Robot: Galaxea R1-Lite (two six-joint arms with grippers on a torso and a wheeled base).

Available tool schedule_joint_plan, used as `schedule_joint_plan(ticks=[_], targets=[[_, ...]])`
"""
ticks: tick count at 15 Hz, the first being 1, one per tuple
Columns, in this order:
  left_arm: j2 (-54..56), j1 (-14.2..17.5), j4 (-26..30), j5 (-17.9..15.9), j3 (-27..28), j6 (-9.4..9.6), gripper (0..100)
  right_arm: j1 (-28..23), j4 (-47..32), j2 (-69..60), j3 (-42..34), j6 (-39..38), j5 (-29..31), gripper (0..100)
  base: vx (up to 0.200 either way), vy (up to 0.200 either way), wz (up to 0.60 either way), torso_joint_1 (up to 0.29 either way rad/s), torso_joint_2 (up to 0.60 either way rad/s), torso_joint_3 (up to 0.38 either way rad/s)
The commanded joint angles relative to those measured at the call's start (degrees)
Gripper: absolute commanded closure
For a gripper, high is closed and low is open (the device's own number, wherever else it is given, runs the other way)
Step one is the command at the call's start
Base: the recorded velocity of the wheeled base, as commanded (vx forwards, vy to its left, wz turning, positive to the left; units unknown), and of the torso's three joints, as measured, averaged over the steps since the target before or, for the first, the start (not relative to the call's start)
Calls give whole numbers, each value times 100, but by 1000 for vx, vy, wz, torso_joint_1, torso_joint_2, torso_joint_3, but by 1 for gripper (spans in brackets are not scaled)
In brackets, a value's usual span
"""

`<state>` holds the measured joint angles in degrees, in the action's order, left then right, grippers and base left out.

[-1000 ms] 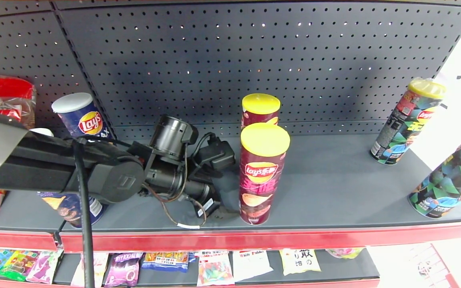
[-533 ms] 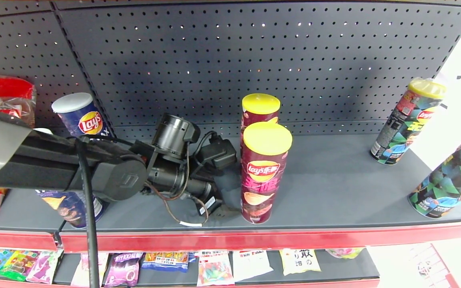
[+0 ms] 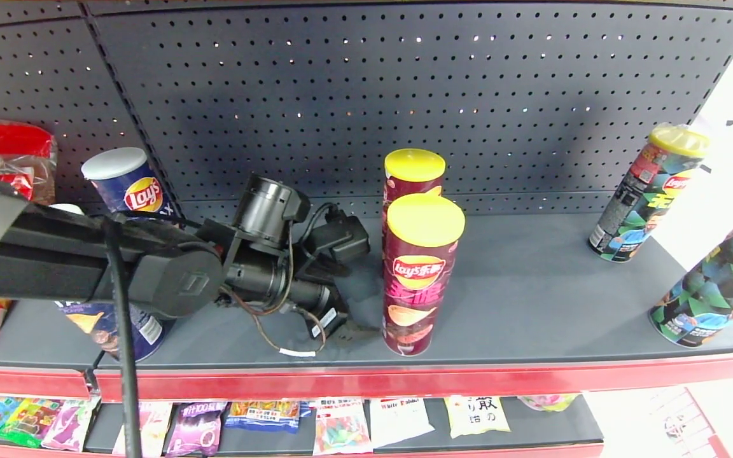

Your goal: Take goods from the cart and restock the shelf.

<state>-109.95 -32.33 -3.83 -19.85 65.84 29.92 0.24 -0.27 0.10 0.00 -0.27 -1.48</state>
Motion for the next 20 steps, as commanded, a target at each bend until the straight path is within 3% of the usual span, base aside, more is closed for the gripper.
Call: schedule_joint_plan(ticks=[1, 4, 5, 7, 8, 10, 11, 12, 13, 14, 15, 16, 17, 18, 20], targets=[[711, 262, -4, -2, -405, -21, 0, 2, 0, -1, 0, 0, -2, 0, 0, 0, 0, 0, 0, 0], [1960, 684, 5, -10, -1223, -21, 0, 2, 0, -1, 0, 0, -2, 0, 0, 0, 0, 0, 0, 0], [2988, 948, 14, -10, -2040, -74, 0, 2, 0, -1, 0, 0, -2, 0, 0, 0, 0, 0, 0, 0], [4253, 1080, 22, -10, -2928, -364, 0, 2, 0, -1, 0, 0, -2, 0, 0, 0, 0, 0, 0, 0], [5273, 1080, 40, 86, -3482, -847, 0, 2, 0, -1, 0, 0, -2, 0, 0, 0, 0, 0, 0, 0], [6416, 1080, 119, 666, -4018, -1489, 0, 2, 0, -1, 0, 0, -2, 0, 0, 0, 0, 0, 0, 0], [7330, 1080, 392, 1343, -4343, -2069, 0, 2, 0, -1, 0, 0, -2, 0, 0, 0, 0, 0, 0, 0], [7945, 1080, 752, 1844, -4510, -2535, 0, 2, 0, -1, 0, 0, -2, 0, 0, 0, 0, 0, 0, 0], [8384, 1080, 1033, 2231, -4615, -2851, 0, 2, 0, -1, 0, 0, -2, 0, 0, 0, 0, 0, 0, 0], [8613, 1080, 1165, 2459, -4694, -3000, 0, 2, 0, -1, 0, 0, -2, 0, 0, 0, 0, 0, 0, 0], [8841, 1080, 1191, 2828, -4888, -3334, 0, 2, 0, -1, 0, 0, -2, 0, 0, 0, 0, 0, 0, 0], [8920, 1106, 1191, 3189, -5072, -3791, 0, 2, 0, -1, 0, 0, -2, 0, 0, 0, 0, 0, 0, 0], [8920, 1150, 1191, 3338, -5152, -4002, 0, 2, 0, -1, 0, 0, -2, 0, 0, 0, 0, 0, 0, 0], [8929, 1387, 1200, 3505, -5424, -4319, 0, 2, 0, -1, 0, 0, -2, 0, 0, 0, 0, 0, 0, 0], [9202, 1853, 1209, 3505, -5978, -4310, 0, 2, 0, -1, 0, 0, -2, 0, 0, 0, 0, 0, 0, 0]])
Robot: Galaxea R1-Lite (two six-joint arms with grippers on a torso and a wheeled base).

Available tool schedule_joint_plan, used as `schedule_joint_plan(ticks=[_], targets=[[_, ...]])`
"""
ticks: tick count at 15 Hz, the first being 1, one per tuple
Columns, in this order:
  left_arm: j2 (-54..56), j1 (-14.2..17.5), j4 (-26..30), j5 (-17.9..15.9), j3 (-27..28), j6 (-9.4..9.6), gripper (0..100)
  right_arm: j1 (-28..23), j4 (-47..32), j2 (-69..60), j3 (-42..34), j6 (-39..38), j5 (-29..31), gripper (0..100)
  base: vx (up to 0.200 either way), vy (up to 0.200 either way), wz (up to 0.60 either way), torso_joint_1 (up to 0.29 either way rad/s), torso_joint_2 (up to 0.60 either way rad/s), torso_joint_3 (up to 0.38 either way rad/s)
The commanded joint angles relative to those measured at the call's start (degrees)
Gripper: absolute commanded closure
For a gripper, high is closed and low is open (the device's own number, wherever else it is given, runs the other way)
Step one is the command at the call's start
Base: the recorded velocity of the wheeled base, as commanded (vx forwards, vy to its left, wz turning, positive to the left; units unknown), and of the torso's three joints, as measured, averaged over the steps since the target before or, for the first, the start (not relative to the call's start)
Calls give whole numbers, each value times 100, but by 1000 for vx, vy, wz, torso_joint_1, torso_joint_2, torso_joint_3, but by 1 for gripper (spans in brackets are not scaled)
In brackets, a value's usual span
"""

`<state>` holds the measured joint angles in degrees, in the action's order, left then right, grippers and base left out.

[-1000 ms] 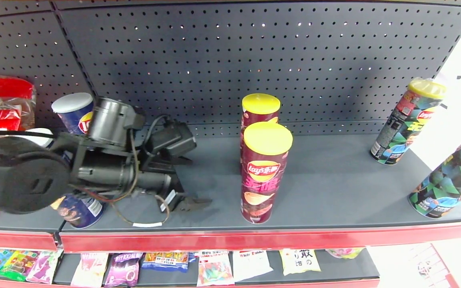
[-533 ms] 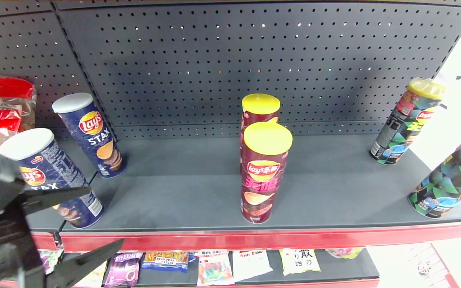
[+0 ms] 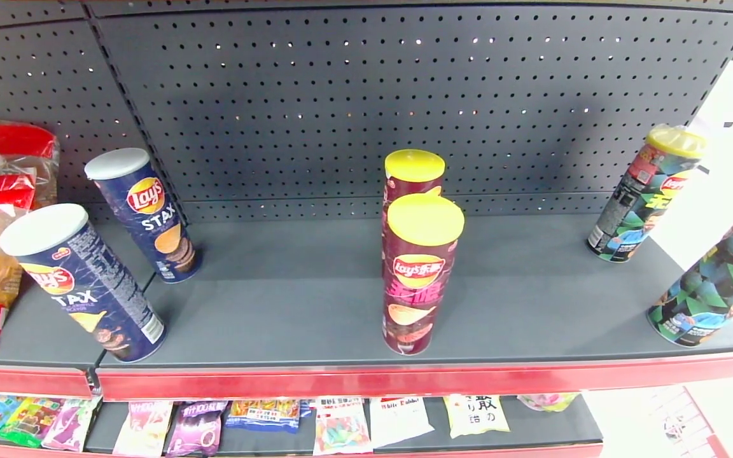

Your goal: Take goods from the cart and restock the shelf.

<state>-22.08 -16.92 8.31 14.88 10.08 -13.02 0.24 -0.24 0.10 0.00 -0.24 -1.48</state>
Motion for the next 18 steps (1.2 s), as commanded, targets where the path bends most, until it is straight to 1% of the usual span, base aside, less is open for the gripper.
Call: schedule_joint_plan(ticks=[1, 2, 3, 4, 5, 6, 8, 9, 10, 11, 12, 13, 14, 15, 16, 17, 18], targets=[[538, 506, -5, 23, -472, 1, 0, 2, -2, -1, 0, -2, -2, 0, 0, 0, 0, 0, 0, 0], [555, 585, -5, 32, -472, -8, 0, 2, -2, -1, 0, -2, -2, 0, 0, 0, 0, 0, 0, 0], [582, 963, -23, 164, -481, 45, 0, 2, -2, -1, 0, -2, -2, 0, 0, 0, 0, 0, 0, 0], [564, 1130, -40, 340, -498, 230, 0, 2, -2, -1, 0, -2, -2, 0, 0, 0, 0, 0, 0, 0], [678, 1130, -49, 340, -507, 300, 0, 2, -2, -1, 0, -2, -2, 0, 0, 0, 0, 0, 0, 0], [1021, 1200, -40, 155, -498, 388, 0, 2, -2, -1, 0, -2, -2, 0, 0, 0, 0, 0, 0, 0], [1531, 1745, -40, -908, -490, 511, 0, 2, -2, -1, 0, -2, -2, 0, 0, 0, 0, 0, 0, 0], [1821, 1938, -49, -1436, -507, 660, 0, 2, -2, -1, 0, -2, -2, 0, 0, 0, 0, 0, 0, 0], [1847, 1929, -181, -1471, -577, 959, 0, 2, -2, -1, 9, -2, -2, 0, 0, 0, 0, 0, 0, 0], [1847, 1929, -374, -1506, -665, 1047, 0, 2, -2, -1, 0, -2, -2, 0, 0, 0, 0, 0, 0, 0], [1847, 1929, -603, -1655, -788, 1135, 0, 2, -2, -1, 0, -2, -2, 0, 0, 0, 0, 0, 0, 0], [1839, 1938, -770, -1954, -894, 1346, 0, 2, -2, -1, 0, -2, -2, 0, 0, 0, 0, 0, 0, 0], [1821, 1938, -796, -2174, -894, 1434, 0, 2, -2, -1, 9, -2, -2, 0, 0, 0, 0, 0, 0, 0], [1830, 1929, -796, -2156, -894, 1407, 0, 2, -2, -1, 0, -2, -2, 0, 0, 0, 0, 0, 0, 0], [1839, 1938, -805, -2069, -894, 1240, 0, 2, -2, -1, 0, -2, -2, 0, 0, 0, 0, 0, 0, 0], [1830, 1938, -805, -1840, -894, 1029, 0, 2, -2, -1, 9, -2, -2, 0, 0, 0, 0, 0, 0, 0], [1795, 1956, -796, -1260, -894, 467, 0, 2, -2, -1, 0, -2, -2, 0, 0, 0, 0, 0, 0, 0]])
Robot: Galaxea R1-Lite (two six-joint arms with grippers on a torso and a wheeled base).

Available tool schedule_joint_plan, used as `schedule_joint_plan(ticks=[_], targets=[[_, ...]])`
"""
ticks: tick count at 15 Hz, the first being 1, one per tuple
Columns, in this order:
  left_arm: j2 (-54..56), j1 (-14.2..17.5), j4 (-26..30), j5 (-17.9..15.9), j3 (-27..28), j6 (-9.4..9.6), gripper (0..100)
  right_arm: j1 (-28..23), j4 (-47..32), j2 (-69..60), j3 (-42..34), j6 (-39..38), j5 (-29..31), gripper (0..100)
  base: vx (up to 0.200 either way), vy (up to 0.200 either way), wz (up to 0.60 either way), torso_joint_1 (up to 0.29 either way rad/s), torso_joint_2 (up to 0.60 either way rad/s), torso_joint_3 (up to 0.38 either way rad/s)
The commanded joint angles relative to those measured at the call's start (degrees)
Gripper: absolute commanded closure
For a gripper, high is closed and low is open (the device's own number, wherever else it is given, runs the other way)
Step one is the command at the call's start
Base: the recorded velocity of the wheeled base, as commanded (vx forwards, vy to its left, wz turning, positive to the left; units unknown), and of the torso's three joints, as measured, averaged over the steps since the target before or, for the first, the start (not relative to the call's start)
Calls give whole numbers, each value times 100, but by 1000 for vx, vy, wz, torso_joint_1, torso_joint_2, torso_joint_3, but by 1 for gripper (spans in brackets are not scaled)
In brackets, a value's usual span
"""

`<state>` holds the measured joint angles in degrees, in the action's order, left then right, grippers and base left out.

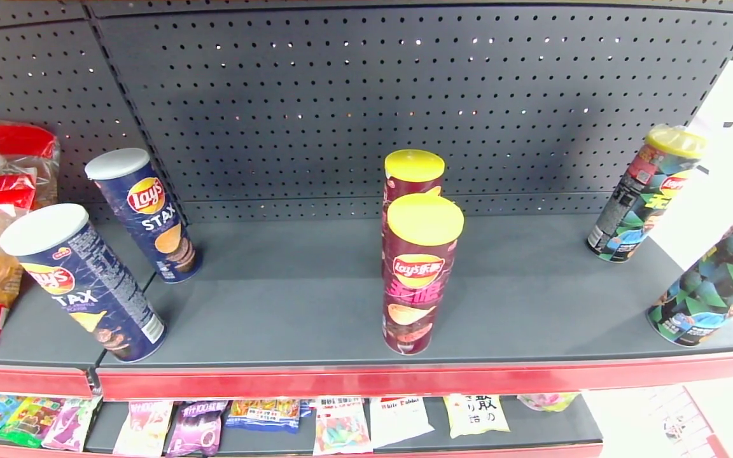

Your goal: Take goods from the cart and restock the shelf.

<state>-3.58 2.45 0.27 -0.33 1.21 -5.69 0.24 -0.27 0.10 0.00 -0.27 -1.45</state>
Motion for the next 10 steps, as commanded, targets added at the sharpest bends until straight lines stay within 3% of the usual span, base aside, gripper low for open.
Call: schedule_joint_plan(ticks=[1, 2, 3, 4, 5, 7, 8, 9, 10], targets=[[-63, 19, 0, 323, -6, -318, 0, 2, 0, -1, 0, 0, -4, 0, 0, 0, 0, 0, 0, 0], [-55, 10, 0, 305, -6, -301, 0, 2, 0, -1, 0, 0, -4, 0, 0, 0, 0, 0, 0, 0], [16, -87, 0, -213, -6, -257, 0, 2, 0, -1, 0, 0, -4, 0, 0, 0, 0, 0, 0, 0], [156, -350, 0, -477, -6, -151, 0, 2, 0, -1, 9, 0, -4, 0, 0, 0, 0, 0, 0, 0], [147, -324, -9, -679, -6, 174, 0, 2, 0, -1, 0, 0, -4, 0, 0, 0, 0, 0, 0, 0], [279, -280, -71, -767, -15, 288, 0, 2, 0, -1, 0, 0, -4, 0, 0, 0, 0, 0, 0, 0], [358, -245, -185, -749, -77, 648, 0, 2, 0, -1, 0, 0, -4, 0, 0, 0, 0, 0, 0, 0], [358, -245, -194, -749, -77, 675, 0, 2, 0, -1, 0, 0, -4, 0, 0, 0, 0, 0, 0, 0], [350, -245, -185, -609, -77, 517, 0, 2, 0, -1, 0, 0, -4, 0, 0, 0, 0, 0, 0, 0]])
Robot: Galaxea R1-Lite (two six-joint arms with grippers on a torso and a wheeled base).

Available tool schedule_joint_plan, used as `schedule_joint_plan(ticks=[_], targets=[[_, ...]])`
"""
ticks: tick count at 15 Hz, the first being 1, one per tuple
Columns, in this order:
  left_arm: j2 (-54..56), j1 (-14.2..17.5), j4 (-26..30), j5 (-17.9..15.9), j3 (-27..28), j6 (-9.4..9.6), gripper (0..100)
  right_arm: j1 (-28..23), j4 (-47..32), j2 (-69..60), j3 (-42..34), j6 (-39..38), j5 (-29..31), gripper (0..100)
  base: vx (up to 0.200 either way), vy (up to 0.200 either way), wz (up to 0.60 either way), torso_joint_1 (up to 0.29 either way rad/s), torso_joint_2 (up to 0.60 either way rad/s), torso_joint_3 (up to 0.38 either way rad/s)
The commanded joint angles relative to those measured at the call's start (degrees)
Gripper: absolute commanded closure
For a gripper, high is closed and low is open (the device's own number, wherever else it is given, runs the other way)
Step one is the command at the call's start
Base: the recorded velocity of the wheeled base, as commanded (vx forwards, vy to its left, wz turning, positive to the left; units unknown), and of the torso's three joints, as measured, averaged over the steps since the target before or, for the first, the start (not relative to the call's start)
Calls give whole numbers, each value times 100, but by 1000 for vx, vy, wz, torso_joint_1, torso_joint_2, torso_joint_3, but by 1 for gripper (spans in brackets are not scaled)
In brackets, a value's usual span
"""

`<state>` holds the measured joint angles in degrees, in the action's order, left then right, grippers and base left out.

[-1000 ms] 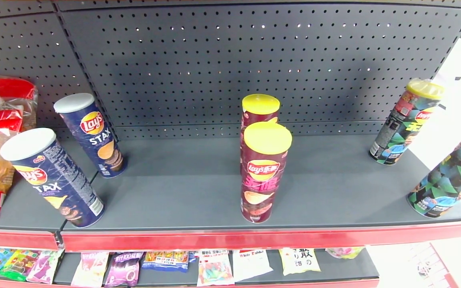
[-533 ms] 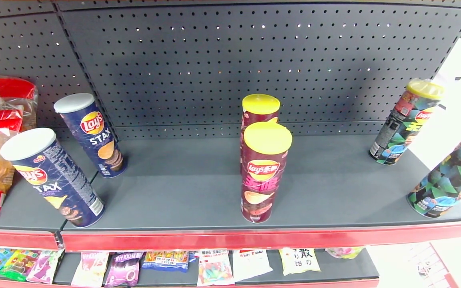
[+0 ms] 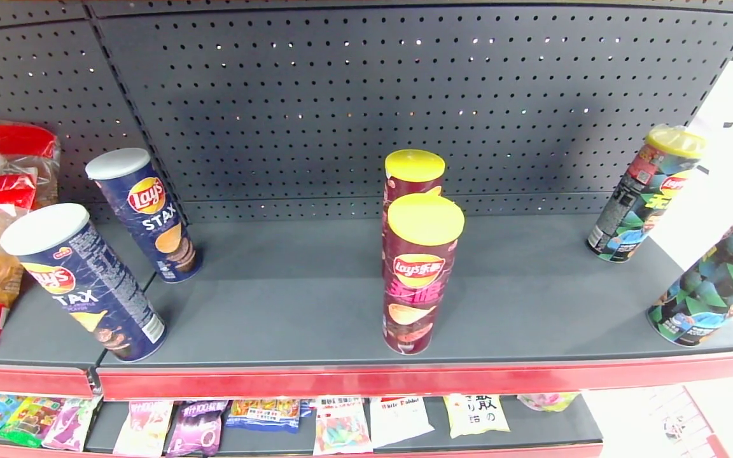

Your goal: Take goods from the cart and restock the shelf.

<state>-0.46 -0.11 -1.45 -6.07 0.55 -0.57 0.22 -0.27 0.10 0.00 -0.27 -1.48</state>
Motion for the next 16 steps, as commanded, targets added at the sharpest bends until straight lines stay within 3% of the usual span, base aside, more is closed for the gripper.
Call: schedule_joint_plan(ticks=[1, 2, 3, 6, 7, 8, 10, 11, 12, 13, 16], targets=[[38, 11, -13, 669, -20, -549, 0, 4, 0, -1, 0, 0, -2, 0, 0, 0, 0, 0, 0, 0], [38, 11, -22, 950, -20, -707, 0, 4, 0, -1, 0, 0, -2, 0, 0, 0, 0, 0, 0, 0], [38, 11, -22, 959, -20, -760, 0, 4, 0, -1, 9, 0, -2, 0, 0, 0, 0, 0, 0, 0], [38, 20, -31, 897, -20, -532, 0, 4, 0, -1, 0, 0, -2, 0, 0, 0, 0, 0, 0, 0], [46, 20, -22, 80, -11, -329, 0, 4, 0, -1, 9, 0, -2, 0, 0, 0, 0, 0, 0, 0], [29, 20, 22, -202, 7, -171, 0, 4, 0, -1, 0, 0, -2, 0, 0, 0, 0, 0, 0, 0], [46, 20, 22, -166, 7, -127, 0, 4, 0, -1, 0, 0, -2, 0, 0, 0, 0, 0, 0, 0], [46, 20, -4, 132, -11, 49, 0, 4, 0, -1, 0, 0, -2, 0, 0, 0, 0, 0, 0, 0], [38, 20, 145, 888, -55, 57, 0, 4, 0, -1, 9, 0, -2, 0, 0, 0, 0, 0, 0, 0], [38, 20, 154, 853, -55, -66, 0, 4, 0, -1, 0, 0, -2, 0, 0, 0, 0, 0, 0, 0], [46, 20, 145, 669, -55, 119, 0, 4, 0, -1, 0, 0, -2, 0, 0, 0, 0, 0, 0, 0]])
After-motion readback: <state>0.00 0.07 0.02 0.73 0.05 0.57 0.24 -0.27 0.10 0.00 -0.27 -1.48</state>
